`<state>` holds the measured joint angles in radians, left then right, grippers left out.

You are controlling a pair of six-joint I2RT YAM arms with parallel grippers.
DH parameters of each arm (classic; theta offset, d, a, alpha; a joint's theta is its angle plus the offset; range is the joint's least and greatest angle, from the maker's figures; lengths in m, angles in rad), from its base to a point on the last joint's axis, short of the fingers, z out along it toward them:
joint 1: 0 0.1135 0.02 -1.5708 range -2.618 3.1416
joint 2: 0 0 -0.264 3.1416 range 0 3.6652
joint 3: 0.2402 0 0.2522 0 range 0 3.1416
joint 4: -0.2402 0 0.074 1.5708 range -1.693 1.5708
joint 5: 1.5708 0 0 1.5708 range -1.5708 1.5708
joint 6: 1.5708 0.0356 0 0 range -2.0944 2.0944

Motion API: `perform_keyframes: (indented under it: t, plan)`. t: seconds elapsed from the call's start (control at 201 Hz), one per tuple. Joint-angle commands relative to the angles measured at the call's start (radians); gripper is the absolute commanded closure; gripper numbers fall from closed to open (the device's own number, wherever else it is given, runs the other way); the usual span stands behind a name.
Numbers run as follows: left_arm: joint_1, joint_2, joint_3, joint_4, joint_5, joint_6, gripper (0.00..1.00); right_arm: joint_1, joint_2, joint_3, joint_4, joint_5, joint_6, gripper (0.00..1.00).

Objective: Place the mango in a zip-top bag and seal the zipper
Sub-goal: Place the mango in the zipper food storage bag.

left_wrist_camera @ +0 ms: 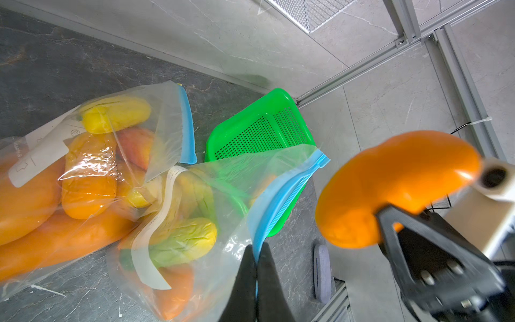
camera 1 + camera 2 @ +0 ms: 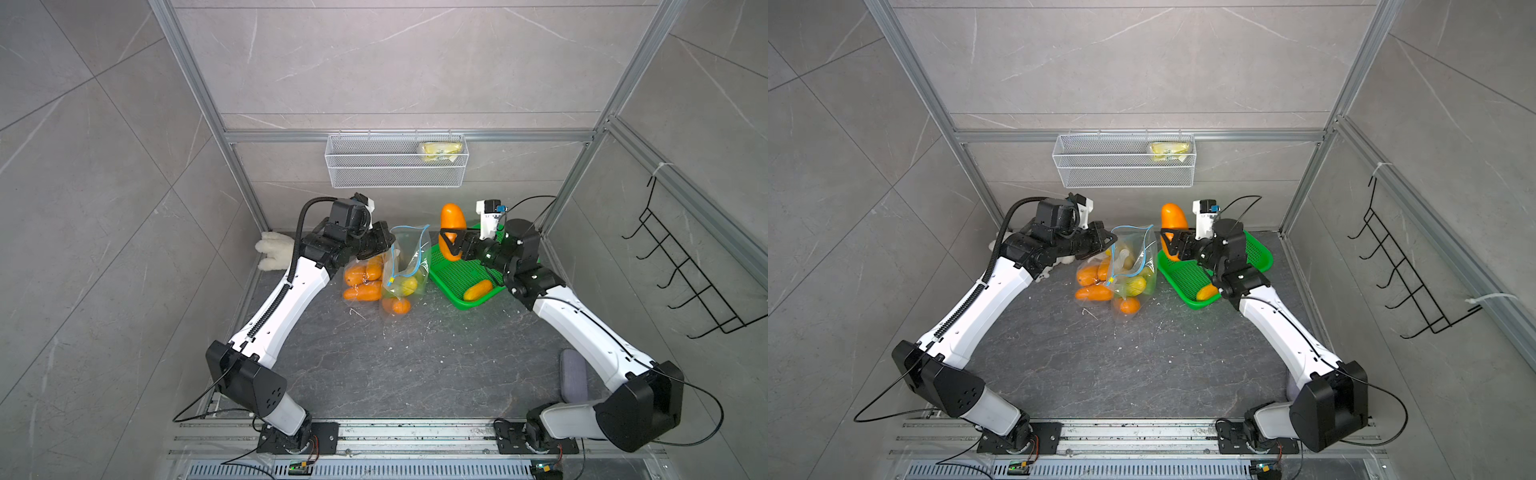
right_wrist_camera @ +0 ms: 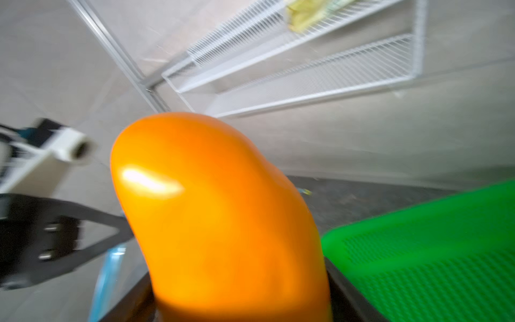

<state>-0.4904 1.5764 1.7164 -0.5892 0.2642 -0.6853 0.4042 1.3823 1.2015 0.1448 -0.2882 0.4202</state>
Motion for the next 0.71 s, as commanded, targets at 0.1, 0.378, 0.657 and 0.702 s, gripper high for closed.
perform_keyframes:
  t: [0.1, 0.378, 0.657, 0.702]
  plan:
    - [0.0, -0.002, 0.049, 0.016, 0.012, -0.004, 1.0, 0.155, 0.103, -0.133, 0.585, 0.064, 0.182, 0.67]
    - [0.0, 0.001, 0.065, 0.0, 0.014, 0.006, 1.0, 0.234, 0.269, -0.147, 0.9, 0.156, 0.172, 0.68]
    - [0.0, -0.019, 0.068, 0.001, 0.018, 0.011, 1.0, 0.235, 0.358, -0.187, 0.937, 0.236, 0.047, 0.45]
    - [0.002, -0.025, 0.066, -0.008, 0.013, 0.016, 1.0, 0.235, 0.35, -0.198, 0.923, 0.243, 0.023, 0.42]
